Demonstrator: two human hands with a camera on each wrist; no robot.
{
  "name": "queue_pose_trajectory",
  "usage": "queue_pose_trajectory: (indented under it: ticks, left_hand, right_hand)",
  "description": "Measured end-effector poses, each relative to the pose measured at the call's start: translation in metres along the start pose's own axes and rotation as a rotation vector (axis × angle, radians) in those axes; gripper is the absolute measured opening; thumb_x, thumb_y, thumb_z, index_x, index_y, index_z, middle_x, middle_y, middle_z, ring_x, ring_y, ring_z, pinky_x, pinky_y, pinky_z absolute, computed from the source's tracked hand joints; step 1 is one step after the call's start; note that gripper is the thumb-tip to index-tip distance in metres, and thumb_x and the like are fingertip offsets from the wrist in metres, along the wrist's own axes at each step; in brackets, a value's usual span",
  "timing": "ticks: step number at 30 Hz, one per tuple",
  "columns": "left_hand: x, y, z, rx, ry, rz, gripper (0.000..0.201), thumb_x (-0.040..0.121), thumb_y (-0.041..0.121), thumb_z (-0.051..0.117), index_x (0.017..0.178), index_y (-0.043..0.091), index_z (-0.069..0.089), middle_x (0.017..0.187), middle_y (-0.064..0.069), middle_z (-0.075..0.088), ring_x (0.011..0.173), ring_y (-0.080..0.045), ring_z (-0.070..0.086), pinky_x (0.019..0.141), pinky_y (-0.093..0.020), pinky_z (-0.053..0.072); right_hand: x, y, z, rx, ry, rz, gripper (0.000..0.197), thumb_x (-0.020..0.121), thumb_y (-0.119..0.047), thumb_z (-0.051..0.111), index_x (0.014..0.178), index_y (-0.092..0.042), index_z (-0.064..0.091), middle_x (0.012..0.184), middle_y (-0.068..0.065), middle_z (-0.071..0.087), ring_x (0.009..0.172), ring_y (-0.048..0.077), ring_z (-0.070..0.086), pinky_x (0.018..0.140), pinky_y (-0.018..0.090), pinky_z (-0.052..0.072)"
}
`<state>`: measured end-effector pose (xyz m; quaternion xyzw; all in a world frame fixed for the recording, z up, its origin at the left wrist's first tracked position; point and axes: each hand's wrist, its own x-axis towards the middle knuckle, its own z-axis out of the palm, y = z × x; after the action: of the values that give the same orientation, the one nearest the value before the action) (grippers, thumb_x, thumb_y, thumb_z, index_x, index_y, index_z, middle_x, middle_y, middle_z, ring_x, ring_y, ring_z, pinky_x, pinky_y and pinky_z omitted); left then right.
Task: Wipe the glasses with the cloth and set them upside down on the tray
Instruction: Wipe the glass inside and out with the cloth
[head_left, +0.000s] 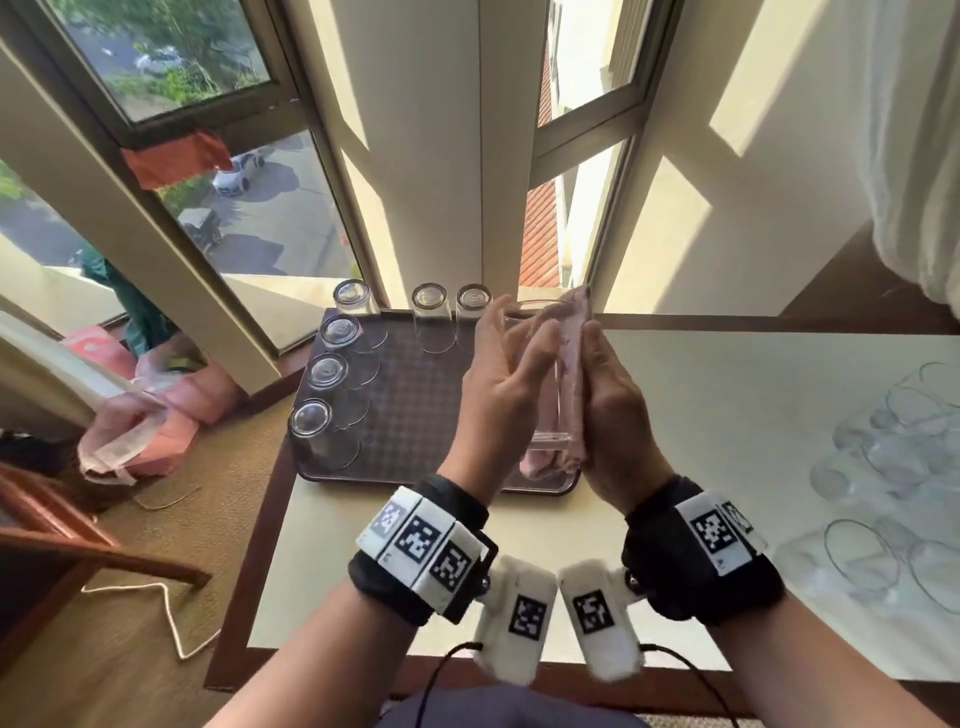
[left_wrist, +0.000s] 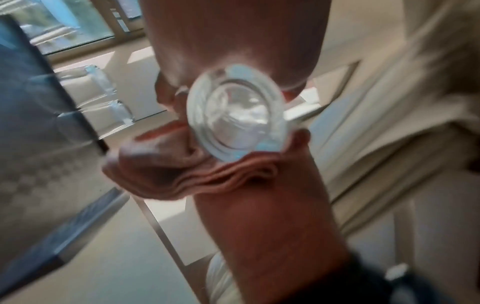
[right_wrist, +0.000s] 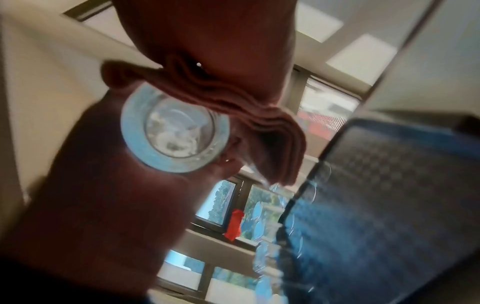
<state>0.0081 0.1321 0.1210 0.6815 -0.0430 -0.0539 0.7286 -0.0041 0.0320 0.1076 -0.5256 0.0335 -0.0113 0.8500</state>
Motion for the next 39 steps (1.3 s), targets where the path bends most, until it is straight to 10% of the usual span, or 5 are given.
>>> queue_pose_trajectory:
  ticks: [9, 17, 22, 30, 39]
  left_hand:
    - [0.007, -0.001, 0.001, 0.192, 0.051, -0.018, 0.080, 0.087, 0.054, 0.046, 0.156, 0.021, 0.023, 0.139, 0.000, 0.055, 0.123, -0.011, 0.054, 0.111, -0.039, 0.043]
    - [0.016, -0.018, -0.009, -0.137, -0.135, -0.214, 0.027, 0.106, 0.035, 0.038, 0.115, 0.020, 0.058, 0.096, 0.015, 0.076, 0.094, 0.004, 0.070, 0.080, -0.013, 0.054]
    - [0.014, -0.019, -0.007, -0.046, -0.022, -0.157, 0.071, 0.100, 0.040, 0.055, 0.159, 0.022, 0.018, 0.151, -0.002, 0.045, 0.133, -0.014, 0.052, 0.110, -0.031, 0.044]
    - [0.008, -0.006, -0.005, -0.156, -0.189, -0.051, 0.029, 0.103, 0.033, 0.038, 0.130, 0.027, 0.047, 0.116, 0.017, 0.062, 0.106, 0.011, 0.063, 0.087, -0.010, 0.047]
    - [0.008, -0.005, 0.011, -0.134, -0.118, 0.026, 0.083, 0.091, 0.055, 0.061, 0.150, 0.006, 0.031, 0.147, -0.009, 0.052, 0.132, -0.013, 0.055, 0.104, -0.029, 0.049]
  right_hand:
    - [0.011, 0.009, -0.001, -0.425, 0.173, -0.162, 0.035, 0.094, -0.062, 0.043, 0.122, -0.045, 0.056, 0.117, 0.003, 0.068, 0.110, 0.025, 0.066, 0.096, 0.054, 0.052]
    - [0.012, 0.009, -0.015, 0.165, 0.103, 0.215, 0.061, 0.101, -0.048, 0.039, 0.141, -0.004, 0.047, 0.135, 0.022, 0.059, 0.117, 0.033, 0.062, 0.096, 0.043, 0.055]
    - [0.012, 0.017, -0.006, -0.396, 0.217, -0.067, 0.043, 0.095, -0.061, 0.049, 0.122, -0.029, 0.056, 0.114, 0.010, 0.065, 0.106, 0.031, 0.065, 0.093, 0.052, 0.053]
    - [0.002, -0.012, -0.005, 0.123, 0.058, 0.055, 0.061, 0.099, -0.043, 0.038, 0.147, -0.007, 0.040, 0.139, 0.018, 0.058, 0.123, 0.033, 0.061, 0.095, 0.044, 0.056]
    - [0.008, -0.017, -0.006, -0.274, 0.059, -0.189, 0.052, 0.104, -0.040, 0.032, 0.152, -0.020, 0.034, 0.149, 0.006, 0.049, 0.136, 0.022, 0.050, 0.110, 0.049, 0.044]
